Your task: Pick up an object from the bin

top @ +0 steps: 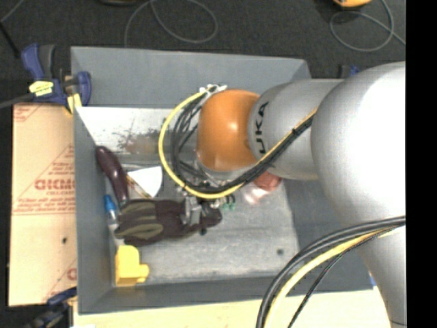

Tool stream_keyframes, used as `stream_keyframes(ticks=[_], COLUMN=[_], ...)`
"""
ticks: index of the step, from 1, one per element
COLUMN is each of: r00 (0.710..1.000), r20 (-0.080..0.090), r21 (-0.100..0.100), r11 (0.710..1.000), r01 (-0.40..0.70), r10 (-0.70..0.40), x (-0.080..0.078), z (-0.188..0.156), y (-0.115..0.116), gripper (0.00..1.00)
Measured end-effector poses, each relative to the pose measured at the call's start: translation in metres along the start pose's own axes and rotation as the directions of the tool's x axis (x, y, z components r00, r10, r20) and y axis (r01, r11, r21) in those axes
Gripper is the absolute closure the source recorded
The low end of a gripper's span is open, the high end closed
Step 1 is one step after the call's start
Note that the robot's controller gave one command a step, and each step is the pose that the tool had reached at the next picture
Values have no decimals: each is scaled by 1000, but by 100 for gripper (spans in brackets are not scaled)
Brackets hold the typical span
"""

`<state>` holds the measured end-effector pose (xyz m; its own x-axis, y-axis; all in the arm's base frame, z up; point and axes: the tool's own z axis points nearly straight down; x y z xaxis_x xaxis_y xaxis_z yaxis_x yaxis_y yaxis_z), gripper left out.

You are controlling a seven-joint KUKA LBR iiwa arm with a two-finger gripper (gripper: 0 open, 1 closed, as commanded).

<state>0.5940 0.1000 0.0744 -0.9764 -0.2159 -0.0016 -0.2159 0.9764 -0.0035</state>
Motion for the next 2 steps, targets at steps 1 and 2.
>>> stream_keyframes(ticks=[1,2], r00=[1000,995], r20=[0,8], r21=[0,2], r11=[1000,995], r01=[0,101], r10=[0,-101], x=[0,5], z=[0,-155], y=[0,6], gripper=[100,100])
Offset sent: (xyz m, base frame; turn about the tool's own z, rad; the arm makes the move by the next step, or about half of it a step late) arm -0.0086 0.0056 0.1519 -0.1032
